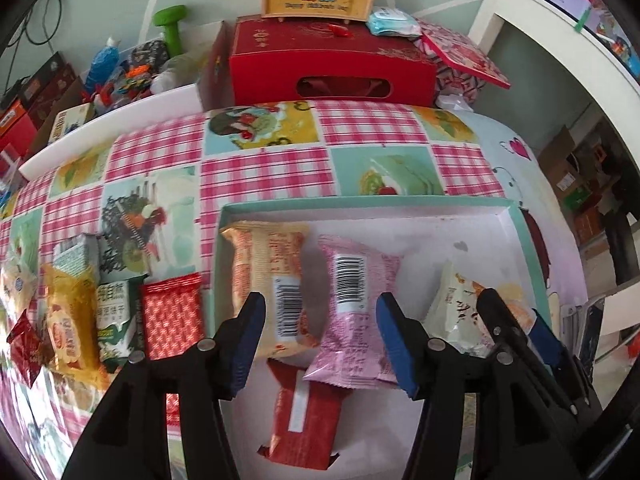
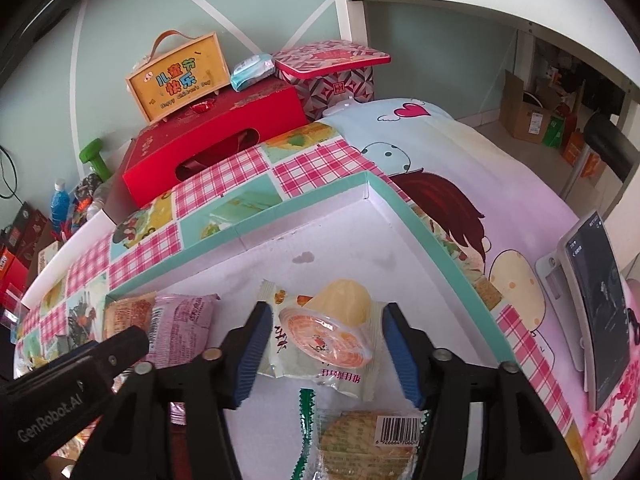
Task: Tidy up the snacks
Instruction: 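Carry the pink bag and pudding cup into the white tray and open both tools, then move both tools back over the snacks on the tablecloth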
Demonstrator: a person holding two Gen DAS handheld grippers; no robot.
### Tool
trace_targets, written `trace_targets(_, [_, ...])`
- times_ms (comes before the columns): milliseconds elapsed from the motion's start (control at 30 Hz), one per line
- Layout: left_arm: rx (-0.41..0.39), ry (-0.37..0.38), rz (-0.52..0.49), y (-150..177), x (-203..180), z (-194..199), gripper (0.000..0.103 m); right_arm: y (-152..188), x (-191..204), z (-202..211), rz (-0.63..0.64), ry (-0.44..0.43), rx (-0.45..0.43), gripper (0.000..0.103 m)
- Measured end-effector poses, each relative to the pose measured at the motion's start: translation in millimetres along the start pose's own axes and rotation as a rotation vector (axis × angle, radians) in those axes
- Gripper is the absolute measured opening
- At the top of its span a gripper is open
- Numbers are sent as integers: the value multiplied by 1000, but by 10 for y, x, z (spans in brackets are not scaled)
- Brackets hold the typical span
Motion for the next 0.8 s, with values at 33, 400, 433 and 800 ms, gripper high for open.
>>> trace_targets(33, [0, -8, 6, 4, 22, 6, 59, -1, 2, 6, -5, -14, 2, 76])
trace_targets(400, [4, -60, 112, 21, 370, 6, 83, -4, 0, 21, -15, -26, 25, 103])
trace_targets(433, [3, -67, 114, 26, 388, 11, 83, -8, 11, 28, -9, -26, 24, 103])
trace_targets(800, [24, -52, 121, 140, 583, -2, 83, -15, 144, 132, 28, -19, 37, 103])
Point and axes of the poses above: each gripper's, at about its wrist camera, not at the fingertips, and z roughly against the way its jaws point, x to its left, y to its underside, the point moved 3 cm from there along -z, roughly the way its jaws point, and after that the axes turned 10 degrees about -y, right-handed, at the moved point
